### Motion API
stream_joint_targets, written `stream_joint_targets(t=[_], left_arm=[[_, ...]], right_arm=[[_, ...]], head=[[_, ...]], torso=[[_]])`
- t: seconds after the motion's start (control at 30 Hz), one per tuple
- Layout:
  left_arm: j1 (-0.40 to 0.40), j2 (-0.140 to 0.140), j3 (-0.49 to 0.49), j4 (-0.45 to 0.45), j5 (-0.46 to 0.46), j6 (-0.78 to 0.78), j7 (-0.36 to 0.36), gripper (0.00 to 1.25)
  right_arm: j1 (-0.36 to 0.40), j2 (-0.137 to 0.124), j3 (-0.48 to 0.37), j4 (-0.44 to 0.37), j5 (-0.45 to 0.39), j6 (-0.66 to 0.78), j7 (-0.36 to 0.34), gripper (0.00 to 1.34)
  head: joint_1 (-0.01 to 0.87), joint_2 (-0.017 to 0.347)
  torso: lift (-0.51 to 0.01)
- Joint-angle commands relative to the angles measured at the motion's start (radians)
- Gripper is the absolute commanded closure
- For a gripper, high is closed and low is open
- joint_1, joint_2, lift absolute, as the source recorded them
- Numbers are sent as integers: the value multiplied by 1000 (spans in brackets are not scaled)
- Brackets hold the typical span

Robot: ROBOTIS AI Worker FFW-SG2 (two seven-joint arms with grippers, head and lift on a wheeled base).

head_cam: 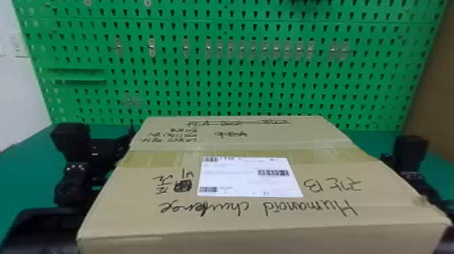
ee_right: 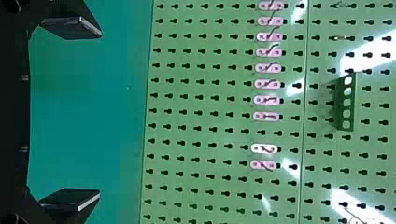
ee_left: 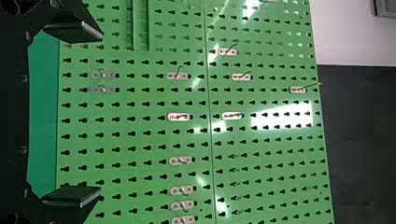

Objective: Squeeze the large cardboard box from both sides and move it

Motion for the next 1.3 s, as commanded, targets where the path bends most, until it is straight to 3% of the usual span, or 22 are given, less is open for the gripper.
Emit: stream_joint_targets(t=[0.0,0.33,0.63,0.9,1.27], left_arm=[[-5,-11,-8,9,1,-14,1,127],[-12,-40,-7,18,-6,-37,1,127],[-15,-45,-14,20,-24,-41,1,127],[-12,-42,-10,18,-29,-42,0,127],[-15,-16,-19,9,-36,-42,0,127]], right_arm=[[-1,16,7,8,-8,-13,1,101],[-8,25,27,13,-16,-15,-1,101],[-15,39,62,23,-34,-21,-1,101],[-29,68,125,43,-56,-39,-1,101],[-17,32,88,36,-44,-43,1,101]], head=[[425,51],[425,51],[425,51],[425,51],[425,51]], torso=[[-209],[-209],[-209],[-209],[-209]])
